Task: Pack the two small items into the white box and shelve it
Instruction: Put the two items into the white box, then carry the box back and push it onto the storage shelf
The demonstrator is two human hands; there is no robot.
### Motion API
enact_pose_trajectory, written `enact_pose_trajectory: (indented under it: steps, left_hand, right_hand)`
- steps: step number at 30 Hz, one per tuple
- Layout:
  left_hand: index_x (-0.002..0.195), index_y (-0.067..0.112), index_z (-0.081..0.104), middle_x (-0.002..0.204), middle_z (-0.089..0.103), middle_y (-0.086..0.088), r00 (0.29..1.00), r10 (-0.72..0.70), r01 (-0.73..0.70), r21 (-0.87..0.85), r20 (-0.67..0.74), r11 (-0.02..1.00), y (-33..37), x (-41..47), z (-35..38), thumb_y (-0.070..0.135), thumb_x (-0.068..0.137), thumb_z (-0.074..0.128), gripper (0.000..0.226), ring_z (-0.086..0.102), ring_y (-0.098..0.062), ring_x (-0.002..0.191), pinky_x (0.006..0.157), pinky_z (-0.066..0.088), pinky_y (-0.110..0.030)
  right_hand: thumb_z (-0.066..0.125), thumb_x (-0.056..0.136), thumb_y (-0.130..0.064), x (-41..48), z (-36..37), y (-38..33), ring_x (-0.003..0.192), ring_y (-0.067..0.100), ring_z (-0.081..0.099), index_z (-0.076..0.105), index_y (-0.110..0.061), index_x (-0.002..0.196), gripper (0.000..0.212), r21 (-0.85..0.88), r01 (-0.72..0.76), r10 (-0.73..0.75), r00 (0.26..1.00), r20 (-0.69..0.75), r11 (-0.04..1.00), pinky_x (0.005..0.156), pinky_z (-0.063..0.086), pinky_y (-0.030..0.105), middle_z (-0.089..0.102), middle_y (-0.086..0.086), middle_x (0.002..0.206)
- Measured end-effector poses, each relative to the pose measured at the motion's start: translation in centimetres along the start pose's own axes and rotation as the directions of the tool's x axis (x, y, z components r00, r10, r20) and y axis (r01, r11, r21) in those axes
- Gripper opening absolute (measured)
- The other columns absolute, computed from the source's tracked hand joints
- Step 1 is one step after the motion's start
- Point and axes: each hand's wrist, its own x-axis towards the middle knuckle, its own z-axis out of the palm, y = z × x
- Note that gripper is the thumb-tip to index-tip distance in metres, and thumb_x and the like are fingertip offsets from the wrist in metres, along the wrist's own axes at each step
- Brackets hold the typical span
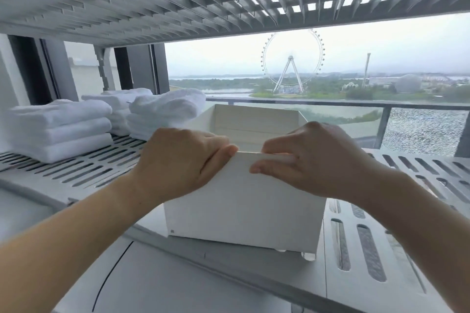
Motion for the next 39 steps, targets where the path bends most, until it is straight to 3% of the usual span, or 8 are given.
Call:
enact_pose_trajectory:
  steps: [4, 8, 12, 16, 19, 27, 30, 39]
  left_hand:
    - [0.071, 0.016, 0.053, 0.056, 0.055, 0.003, 1.0, -0.029, 0.029, 0.007, 0.001, 1.0, 0.5, -1.1, 0.0, 0.053, 0.092, 0.021, 0.054, 0.053, -0.022, 0.048, 0.043, 0.03, -0.024]
    - [0.079, 0.011, 0.055, 0.065, 0.06, -0.001, 0.999, -0.015, 0.019, 0.099, -0.037, 0.995, 1.2, -1.8, -0.1, 0.053, 0.086, 0.038, 0.045, 0.055, -0.026, 0.053, 0.056, 0.04, -0.033]
    - [0.102, 0.015, 0.054, 0.087, 0.059, -0.003, 0.989, -0.146, 0.145, 0.179, -0.008, 0.973, 1.9, -3.2, 0.6, 0.07, 0.068, 0.051, 0.064, 0.057, -0.028, 0.076, 0.071, 0.04, -0.042]
    - [0.114, 0.018, 0.048, 0.1, 0.054, -0.005, 0.986, -0.166, 0.157, 0.172, 0.035, 0.972, 1.9, -3.8, 0.5, 0.067, 0.058, 0.066, 0.077, 0.053, -0.029, 0.086, 0.074, 0.034, -0.041]
    - [0.121, 0.022, 0.038, 0.109, 0.048, -0.003, 0.98, -0.158, 0.139, 0.157, 0.119, 0.978, 1.7, -4.1, -0.1, 0.063, 0.063, 0.066, 0.077, 0.048, -0.027, 0.096, 0.078, 0.03, -0.039]
    - [0.124, 0.026, 0.044, 0.107, 0.048, 0.001, 0.986, -0.152, 0.154, -0.022, 0.064, 0.988, 2.9, -7.5, -3.2, 0.049, 0.064, 0.073, 0.071, 0.043, -0.022, 0.1, 0.077, 0.018, -0.034]
    - [0.125, 0.024, 0.046, 0.106, 0.048, -0.002, 0.988, -0.146, 0.148, -0.025, 0.042, 0.989, 3.9, -9.3, -5.0, 0.044, 0.064, 0.076, 0.071, 0.044, -0.025, 0.098, 0.08, 0.02, -0.036]
    - [0.117, 0.015, 0.049, 0.105, 0.052, -0.008, 0.989, -0.143, 0.14, 0.095, 0.03, 0.986, 4.7, -13.3, -10.0, 0.042, 0.061, 0.08, 0.07, 0.048, -0.03, 0.097, 0.08, 0.029, -0.042]
  right_hand:
    - [0.029, 0.082, -0.064, -1.3, 0.7, -1.9, 0.05, 0.027, 0.056, 0.057, -0.025, 0.073, 0.049, -0.151, -0.077, 0.066, 0.995, -0.077, 0.986, 0.05, 0.038, 0.028, 0.057, 0.0, 0.05]
    - [0.034, 0.086, -0.052, -2.0, 1.1, -3.6, 0.061, 0.026, 0.062, 0.057, -0.021, 0.079, 0.039, -0.162, -0.167, 0.14, 0.976, -0.164, 0.972, 0.057, 0.033, 0.028, 0.063, -0.004, 0.064]
    - [0.043, 0.09, -0.043, -2.3, 2.5, -5.1, 0.071, 0.028, 0.059, 0.057, -0.017, 0.088, 0.029, -0.239, -0.235, 0.181, 0.956, -0.229, 0.942, 0.069, 0.035, 0.036, 0.061, 0.001, 0.077]
    - [0.055, 0.076, -0.059, -2.6, 3.4, -5.4, 0.072, 0.027, 0.053, 0.055, -0.016, 0.093, 0.046, -0.302, -0.275, 0.195, 0.943, -0.268, 0.913, 0.069, 0.029, 0.035, 0.056, 0.003, 0.082]
    - [0.066, 0.066, -0.062, -2.7, 3.6, -5.6, 0.074, 0.027, 0.056, 0.057, -0.018, 0.09, 0.051, -0.229, -0.292, 0.21, 0.922, -0.326, 0.928, 0.071, 0.028, 0.034, 0.059, 0.001, 0.082]
    - [0.069, 0.052, -0.062, -3.8, 2.3, -9.2, 0.076, 0.018, 0.056, 0.058, -0.026, 0.081, 0.048, -0.083, -0.289, 0.23, 0.878, -0.419, 0.954, 0.074, 0.019, 0.027, 0.054, -0.009, 0.077]
    - [0.069, 0.052, -0.062, -4.8, 1.7, -11.1, 0.077, 0.013, 0.051, 0.058, -0.025, 0.082, 0.049, -0.082, -0.274, 0.208, 0.865, -0.456, 0.958, 0.074, 0.021, 0.027, 0.054, -0.009, 0.078]
    - [0.078, 0.052, -0.055, -6.2, -0.3, -17.5, 0.074, 0.02, 0.061, 0.064, -0.018, 0.082, 0.05, -0.057, -0.248, 0.19, 0.854, -0.484, 0.967, 0.072, 0.02, 0.028, 0.059, -0.004, 0.078]
